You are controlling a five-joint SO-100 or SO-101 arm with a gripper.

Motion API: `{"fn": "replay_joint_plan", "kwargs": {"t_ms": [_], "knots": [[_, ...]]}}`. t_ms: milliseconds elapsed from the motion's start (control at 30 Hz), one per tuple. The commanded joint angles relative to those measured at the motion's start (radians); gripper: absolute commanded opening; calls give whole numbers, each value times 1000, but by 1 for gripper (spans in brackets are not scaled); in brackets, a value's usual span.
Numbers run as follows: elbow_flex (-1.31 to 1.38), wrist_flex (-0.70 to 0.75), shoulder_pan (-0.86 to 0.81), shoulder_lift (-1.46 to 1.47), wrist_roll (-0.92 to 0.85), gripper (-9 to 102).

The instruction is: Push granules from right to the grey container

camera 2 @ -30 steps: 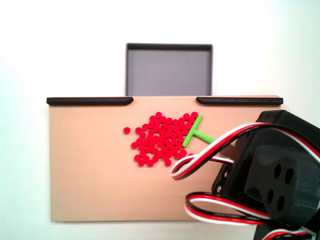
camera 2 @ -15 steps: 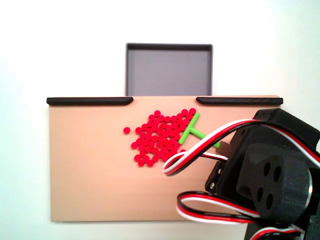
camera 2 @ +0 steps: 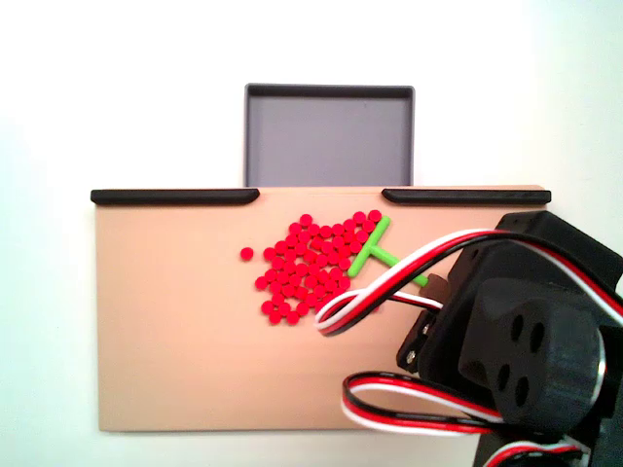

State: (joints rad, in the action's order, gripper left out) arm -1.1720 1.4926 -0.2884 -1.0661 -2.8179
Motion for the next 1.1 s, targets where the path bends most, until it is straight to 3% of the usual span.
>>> {"fn": "replay_joint_plan", "kwargs": {"t_ms": [0, 1067], "knots": [[15, -3, 11, -18, 8, 0], [15, -3, 32, -17, 66, 0]]}}
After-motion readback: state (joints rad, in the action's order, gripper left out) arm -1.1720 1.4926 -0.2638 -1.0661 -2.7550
